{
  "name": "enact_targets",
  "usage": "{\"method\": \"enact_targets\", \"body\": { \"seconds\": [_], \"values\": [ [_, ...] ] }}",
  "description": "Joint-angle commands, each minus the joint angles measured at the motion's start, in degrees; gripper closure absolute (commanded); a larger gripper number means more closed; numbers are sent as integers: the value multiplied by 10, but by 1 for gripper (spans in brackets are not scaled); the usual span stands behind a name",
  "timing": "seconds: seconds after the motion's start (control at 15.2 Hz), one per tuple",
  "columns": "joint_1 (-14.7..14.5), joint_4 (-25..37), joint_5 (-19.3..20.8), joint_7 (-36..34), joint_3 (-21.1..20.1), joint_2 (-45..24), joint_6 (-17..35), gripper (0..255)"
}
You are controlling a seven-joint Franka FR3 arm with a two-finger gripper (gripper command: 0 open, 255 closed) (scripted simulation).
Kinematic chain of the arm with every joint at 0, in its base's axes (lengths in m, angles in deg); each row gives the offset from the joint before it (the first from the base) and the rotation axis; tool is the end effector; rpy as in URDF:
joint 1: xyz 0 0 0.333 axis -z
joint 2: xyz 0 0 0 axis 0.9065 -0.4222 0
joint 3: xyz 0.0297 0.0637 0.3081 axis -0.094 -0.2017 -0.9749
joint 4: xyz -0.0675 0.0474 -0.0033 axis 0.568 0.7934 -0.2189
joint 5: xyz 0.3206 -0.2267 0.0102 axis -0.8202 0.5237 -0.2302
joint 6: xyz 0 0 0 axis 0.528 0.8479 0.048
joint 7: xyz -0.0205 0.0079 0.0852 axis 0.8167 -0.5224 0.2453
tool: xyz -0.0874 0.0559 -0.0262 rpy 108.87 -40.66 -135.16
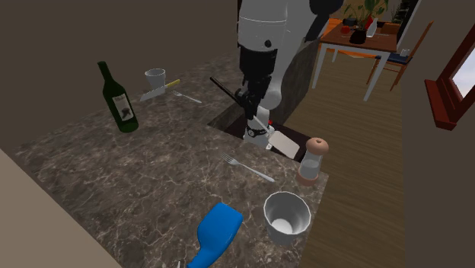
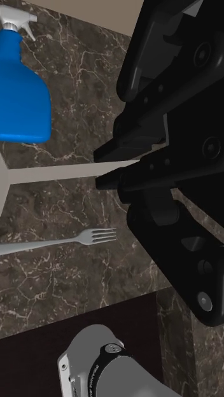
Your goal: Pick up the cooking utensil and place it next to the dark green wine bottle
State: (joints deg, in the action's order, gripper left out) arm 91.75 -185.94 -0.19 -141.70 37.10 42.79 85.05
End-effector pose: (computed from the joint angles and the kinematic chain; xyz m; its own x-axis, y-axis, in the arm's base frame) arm 0.3754 0.2263 0.6433 0.1143 -0.9912 0.0661 -0.9934 -0.1146 -0.0006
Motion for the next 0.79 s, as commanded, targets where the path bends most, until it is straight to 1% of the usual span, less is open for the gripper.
{"method": "enact_targets", "body": {
  "seconds": [0.0, 0.73],
  "values": [
    [3, 23, 4, -3, 0, -7, -16, 255],
    [22, 147, 28, -22, -10, -55, -98, 255]
  ]
}}
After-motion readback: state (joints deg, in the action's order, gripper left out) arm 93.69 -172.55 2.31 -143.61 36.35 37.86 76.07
